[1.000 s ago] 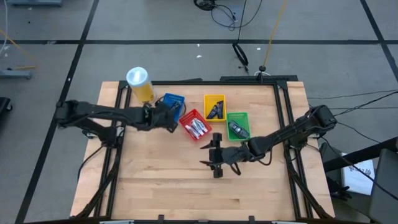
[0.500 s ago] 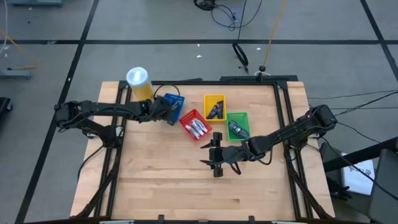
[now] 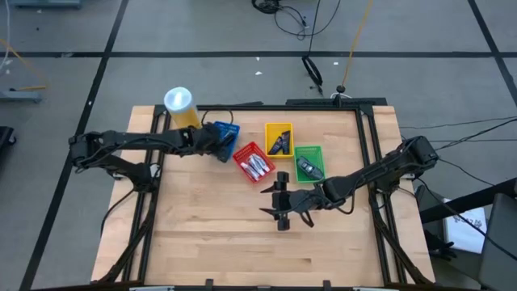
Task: Pick & Place Travel size toiletries
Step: Return to Home Position
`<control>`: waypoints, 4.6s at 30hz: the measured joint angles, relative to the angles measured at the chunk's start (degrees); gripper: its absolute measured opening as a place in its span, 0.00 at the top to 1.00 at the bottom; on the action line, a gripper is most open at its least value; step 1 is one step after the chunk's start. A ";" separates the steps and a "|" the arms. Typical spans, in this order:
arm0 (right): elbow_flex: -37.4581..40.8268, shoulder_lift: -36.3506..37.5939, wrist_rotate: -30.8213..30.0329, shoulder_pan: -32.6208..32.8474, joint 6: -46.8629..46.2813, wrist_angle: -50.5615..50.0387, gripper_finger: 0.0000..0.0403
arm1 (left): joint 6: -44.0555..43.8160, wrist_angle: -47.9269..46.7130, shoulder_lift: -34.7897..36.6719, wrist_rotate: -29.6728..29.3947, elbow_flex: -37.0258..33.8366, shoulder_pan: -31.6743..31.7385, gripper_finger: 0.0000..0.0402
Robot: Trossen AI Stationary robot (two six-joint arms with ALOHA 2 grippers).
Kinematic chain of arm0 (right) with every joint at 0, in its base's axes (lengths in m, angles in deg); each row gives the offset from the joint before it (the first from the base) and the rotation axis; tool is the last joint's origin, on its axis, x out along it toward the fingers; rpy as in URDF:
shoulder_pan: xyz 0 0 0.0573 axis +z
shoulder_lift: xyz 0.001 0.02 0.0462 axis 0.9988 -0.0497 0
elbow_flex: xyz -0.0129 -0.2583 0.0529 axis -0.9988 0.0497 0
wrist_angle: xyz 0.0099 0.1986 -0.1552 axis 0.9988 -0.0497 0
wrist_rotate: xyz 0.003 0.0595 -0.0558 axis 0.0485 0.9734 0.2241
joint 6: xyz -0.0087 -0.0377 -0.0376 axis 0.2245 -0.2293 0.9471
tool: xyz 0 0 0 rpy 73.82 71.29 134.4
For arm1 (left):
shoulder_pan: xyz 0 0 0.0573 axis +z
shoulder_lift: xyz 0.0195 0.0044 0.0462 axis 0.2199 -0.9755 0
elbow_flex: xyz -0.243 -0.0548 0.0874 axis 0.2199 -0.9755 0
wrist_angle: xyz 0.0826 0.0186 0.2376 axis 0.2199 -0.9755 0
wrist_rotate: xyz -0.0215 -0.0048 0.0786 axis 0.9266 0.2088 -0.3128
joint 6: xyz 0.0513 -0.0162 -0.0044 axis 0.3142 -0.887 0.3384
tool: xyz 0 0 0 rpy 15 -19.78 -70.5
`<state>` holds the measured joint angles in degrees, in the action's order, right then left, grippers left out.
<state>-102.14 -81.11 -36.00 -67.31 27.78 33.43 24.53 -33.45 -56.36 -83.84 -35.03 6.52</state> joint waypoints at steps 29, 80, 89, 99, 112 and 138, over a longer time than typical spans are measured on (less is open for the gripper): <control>41.29 49.66 15.09 -3.83 -5.87 14.36 0.39 | 24.93 10.67 61.51 2.12 -24.05 -37.55 0.32; 60.67 92.46 31.43 -5.59 -2.77 4.33 0.39 | 24.47 19.81 61.83 -18.42 -29.14 -66.29 0.32; 60.67 92.24 31.39 -5.59 -1.26 2.72 0.39 | 22.35 19.81 61.83 -18.96 -29.14 -66.25 0.32; 60.67 92.22 31.41 -5.59 -0.40 2.74 0.39 | 23.26 19.82 61.83 -18.94 -29.14 -66.25 0.32; 60.67 92.22 31.43 -5.59 -0.45 2.74 0.39 | 23.33 19.82 61.83 -18.92 -29.14 -66.25 0.32; 60.67 92.22 31.43 -5.59 -0.47 2.75 0.39 | 23.33 19.82 61.83 -18.88 -29.14 -66.25 0.32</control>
<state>-41.46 11.11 -4.57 -72.91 27.31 36.18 47.86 -13.63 5.47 -102.72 -64.17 -59.73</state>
